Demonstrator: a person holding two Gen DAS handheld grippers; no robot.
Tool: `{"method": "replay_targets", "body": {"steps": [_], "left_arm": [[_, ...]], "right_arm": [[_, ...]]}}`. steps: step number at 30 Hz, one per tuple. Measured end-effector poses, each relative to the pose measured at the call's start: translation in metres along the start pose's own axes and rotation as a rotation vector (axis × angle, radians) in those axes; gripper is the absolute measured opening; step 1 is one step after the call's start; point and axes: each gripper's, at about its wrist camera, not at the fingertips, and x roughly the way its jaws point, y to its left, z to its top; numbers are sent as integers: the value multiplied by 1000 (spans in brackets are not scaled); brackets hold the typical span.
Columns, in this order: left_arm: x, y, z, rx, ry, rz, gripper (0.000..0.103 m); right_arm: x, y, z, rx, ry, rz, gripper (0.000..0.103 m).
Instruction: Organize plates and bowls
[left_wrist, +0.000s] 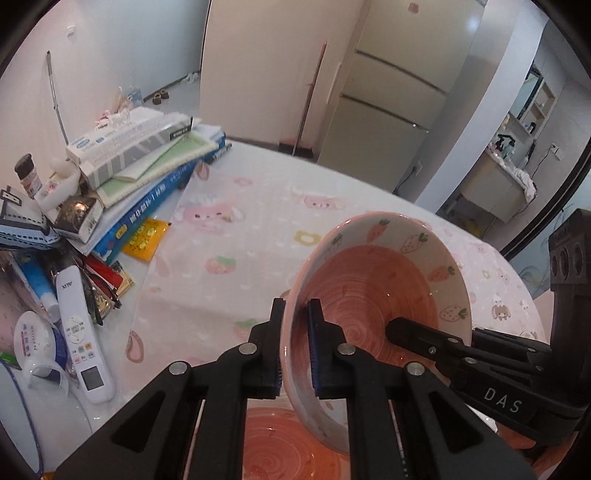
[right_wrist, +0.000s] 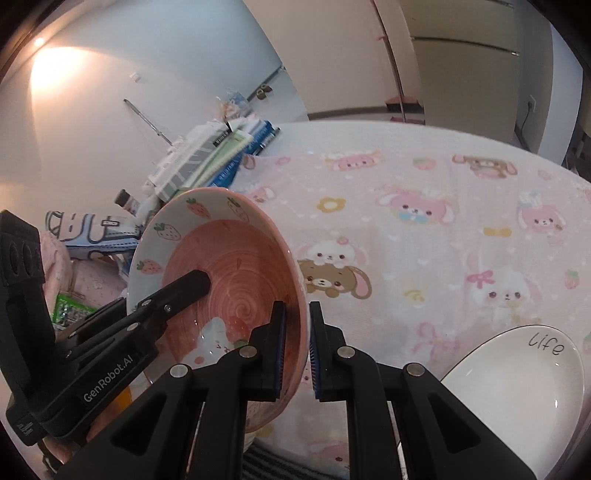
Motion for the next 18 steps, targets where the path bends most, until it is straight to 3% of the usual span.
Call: {"method": "replay_targets", "body": {"steps": [4, 11, 18], "left_arm": [[-11, 3, 2, -11, -25, -18, 9], [-44, -3, 0, -7, -114, 18, 10], [-65, -3, -5, -23, -145, 13, 10]], "right_arm": [[-15, 9, -4, -26, -27, -12, 14], [-35, 25, -13, -60, -54, 6, 14], [-51, 37, -18, -89, -84, 25, 14]]}}
